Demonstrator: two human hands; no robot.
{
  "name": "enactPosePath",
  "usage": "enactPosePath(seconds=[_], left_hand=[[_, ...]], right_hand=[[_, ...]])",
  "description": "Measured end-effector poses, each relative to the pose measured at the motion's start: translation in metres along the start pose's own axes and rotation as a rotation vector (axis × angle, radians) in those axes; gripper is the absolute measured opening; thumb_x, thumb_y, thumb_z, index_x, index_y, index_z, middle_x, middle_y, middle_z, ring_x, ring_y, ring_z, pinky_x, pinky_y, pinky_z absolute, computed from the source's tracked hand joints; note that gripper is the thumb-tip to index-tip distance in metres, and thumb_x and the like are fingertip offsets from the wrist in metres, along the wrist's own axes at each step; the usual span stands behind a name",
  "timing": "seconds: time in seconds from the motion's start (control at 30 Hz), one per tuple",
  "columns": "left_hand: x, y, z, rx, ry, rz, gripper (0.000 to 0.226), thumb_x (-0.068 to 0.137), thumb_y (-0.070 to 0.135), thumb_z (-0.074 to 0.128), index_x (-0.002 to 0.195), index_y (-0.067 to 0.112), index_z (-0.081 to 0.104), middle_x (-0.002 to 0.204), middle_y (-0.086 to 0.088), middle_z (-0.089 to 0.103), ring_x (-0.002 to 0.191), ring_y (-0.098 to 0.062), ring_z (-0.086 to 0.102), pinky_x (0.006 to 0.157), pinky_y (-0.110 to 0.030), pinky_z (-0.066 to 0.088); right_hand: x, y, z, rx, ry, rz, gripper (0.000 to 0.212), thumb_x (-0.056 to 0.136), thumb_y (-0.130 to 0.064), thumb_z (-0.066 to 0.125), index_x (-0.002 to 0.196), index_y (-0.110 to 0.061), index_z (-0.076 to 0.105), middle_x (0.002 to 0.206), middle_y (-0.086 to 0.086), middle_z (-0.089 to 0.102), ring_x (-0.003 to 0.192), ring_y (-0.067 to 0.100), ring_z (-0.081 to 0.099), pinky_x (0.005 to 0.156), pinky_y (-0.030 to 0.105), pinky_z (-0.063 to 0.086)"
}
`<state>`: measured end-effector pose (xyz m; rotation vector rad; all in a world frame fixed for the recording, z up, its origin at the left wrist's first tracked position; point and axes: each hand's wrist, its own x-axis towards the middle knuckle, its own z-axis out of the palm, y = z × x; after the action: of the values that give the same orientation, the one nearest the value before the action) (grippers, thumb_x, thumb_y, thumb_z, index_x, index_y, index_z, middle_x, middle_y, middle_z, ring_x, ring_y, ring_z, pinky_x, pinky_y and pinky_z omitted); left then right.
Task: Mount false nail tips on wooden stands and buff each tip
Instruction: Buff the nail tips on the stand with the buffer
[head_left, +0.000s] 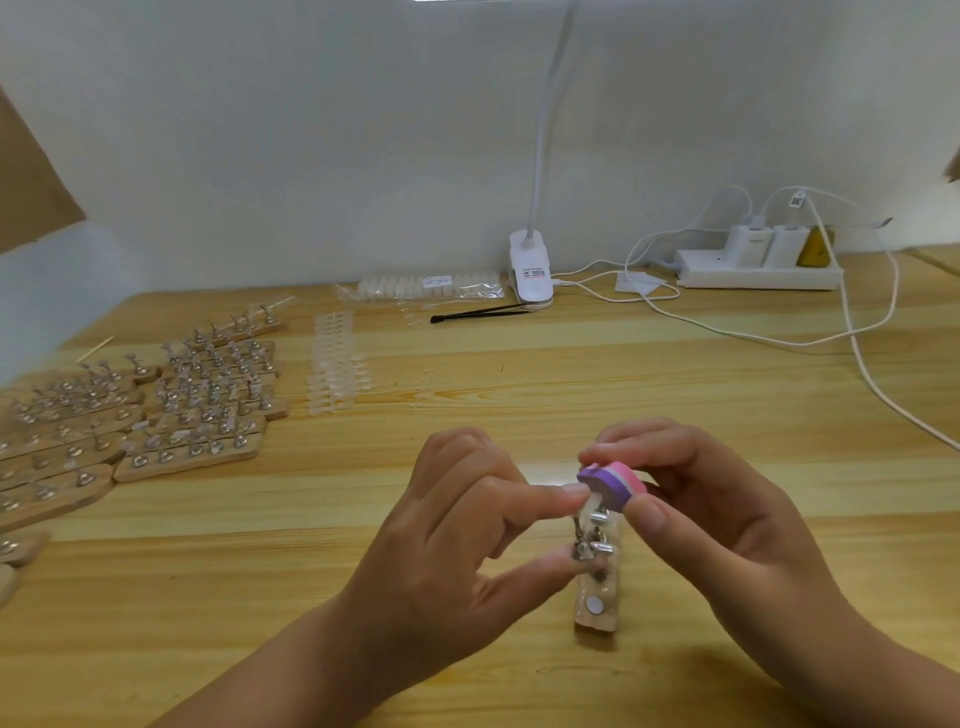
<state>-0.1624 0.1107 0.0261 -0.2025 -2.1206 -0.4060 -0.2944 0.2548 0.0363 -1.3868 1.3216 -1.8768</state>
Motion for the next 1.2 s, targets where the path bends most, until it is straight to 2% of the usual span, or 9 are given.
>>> enactPosePath(seconds=[0.1, 0.2, 0.3, 0.4, 0.5, 0.6, 0.83, 1.07, 1.2], left_hand=[[0.000, -0.001, 0.000, -0.004, 0.001, 0.002, 0.030, 0.085, 0.029, 0.071, 0.107, 0.014, 0.057, 0.076, 0.010, 0.038, 0.071, -0.006, 0.041, 0.075, -0.035, 0.046], [0.000, -0.001, -0.001, 0.000, 0.002, -0.001, 0.030, 0.084, 0.028, 0.071, 0.107, 0.014, 0.057, 0.077, 0.010, 0.038, 0.072, -0.005, 0.040, 0.076, -0.035, 0.046], [-0.001, -0.001, -0.001, -0.007, 0.006, -0.002, 0.031, 0.083, 0.027, 0.072, 0.107, 0.014, 0.057, 0.076, 0.010, 0.038, 0.072, -0.004, 0.040, 0.076, -0.035, 0.046], [-0.002, -0.001, -0.001, -0.001, -0.006, 0.003, 0.031, 0.083, 0.027, 0.073, 0.107, 0.014, 0.057, 0.077, 0.010, 0.038, 0.073, -0.004, 0.040, 0.076, -0.036, 0.047], [-0.002, -0.002, -0.001, -0.008, 0.002, 0.003, 0.031, 0.084, 0.027, 0.072, 0.107, 0.014, 0.057, 0.077, 0.010, 0.038, 0.073, -0.004, 0.040, 0.078, -0.036, 0.046], [-0.002, -0.001, -0.001, 0.002, 0.001, 0.013, 0.032, 0.082, 0.025, 0.074, 0.107, 0.013, 0.057, 0.077, 0.010, 0.038, 0.075, -0.002, 0.039, 0.077, -0.036, 0.046], [0.000, -0.002, -0.003, 0.013, -0.010, -0.004, 0.029, 0.085, 0.029, 0.070, 0.107, 0.014, 0.056, 0.078, 0.010, 0.037, 0.076, -0.001, 0.038, 0.078, -0.036, 0.046], [0.000, -0.001, -0.002, 0.017, -0.019, -0.007, 0.031, 0.084, 0.028, 0.072, 0.106, 0.014, 0.056, 0.078, 0.010, 0.039, 0.079, 0.002, 0.035, 0.077, -0.036, 0.047], [-0.001, 0.000, -0.001, -0.001, -0.018, 0.004, 0.032, 0.081, 0.025, 0.073, 0.106, 0.013, 0.057, 0.076, 0.009, 0.038, 0.074, -0.004, 0.039, 0.079, -0.036, 0.046]], right_hand=[[-0.001, 0.001, 0.000, -0.044, 0.004, -0.063, 0.026, 0.088, -0.042, 0.067, 0.107, -0.026, 0.071, 0.109, -0.002, 0.064, 0.105, 0.017, 0.064, 0.086, 0.021, 0.051], [-0.001, 0.002, -0.002, -0.052, -0.016, 0.004, 0.029, 0.086, -0.047, 0.066, 0.106, -0.027, 0.072, 0.111, -0.003, 0.066, 0.108, 0.017, 0.064, 0.088, 0.020, 0.051], [-0.001, 0.003, -0.003, -0.081, -0.016, -0.063, 0.026, 0.089, -0.039, 0.065, 0.108, -0.023, 0.072, 0.110, -0.003, 0.065, 0.107, 0.016, 0.063, 0.088, 0.019, 0.050], [-0.001, 0.003, -0.004, -0.109, -0.041, -0.002, 0.024, 0.085, -0.031, 0.064, 0.107, -0.026, 0.073, 0.112, -0.003, 0.066, 0.108, 0.013, 0.064, 0.086, 0.016, 0.050], [-0.001, 0.002, -0.005, -0.139, -0.026, -0.061, 0.027, 0.087, -0.034, 0.065, 0.110, -0.023, 0.073, 0.111, -0.006, 0.066, 0.107, 0.012, 0.063, 0.086, 0.014, 0.048], [0.001, 0.002, -0.007, -0.149, -0.039, -0.011, 0.027, 0.084, -0.029, 0.064, 0.109, -0.022, 0.073, 0.111, -0.006, 0.066, 0.107, 0.011, 0.064, 0.085, 0.014, 0.049], [-0.001, 0.003, -0.005, -0.064, -0.025, -0.103, 0.028, 0.087, -0.039, 0.069, 0.110, -0.024, 0.064, 0.110, 0.003, 0.066, 0.109, 0.024, 0.063, 0.093, 0.028, 0.051], [-0.001, 0.005, -0.009, -0.156, -0.054, -0.167, 0.017, 0.089, -0.024, 0.065, 0.104, -0.016, 0.065, 0.111, 0.004, 0.062, 0.111, 0.028, 0.060, 0.094, 0.032, 0.049], [0.000, 0.004, -0.010, -0.189, -0.047, -0.203, 0.016, 0.087, -0.020, 0.065, 0.103, -0.018, 0.065, 0.110, 0.004, 0.060, 0.110, 0.026, 0.059, 0.094, 0.027, 0.047]])
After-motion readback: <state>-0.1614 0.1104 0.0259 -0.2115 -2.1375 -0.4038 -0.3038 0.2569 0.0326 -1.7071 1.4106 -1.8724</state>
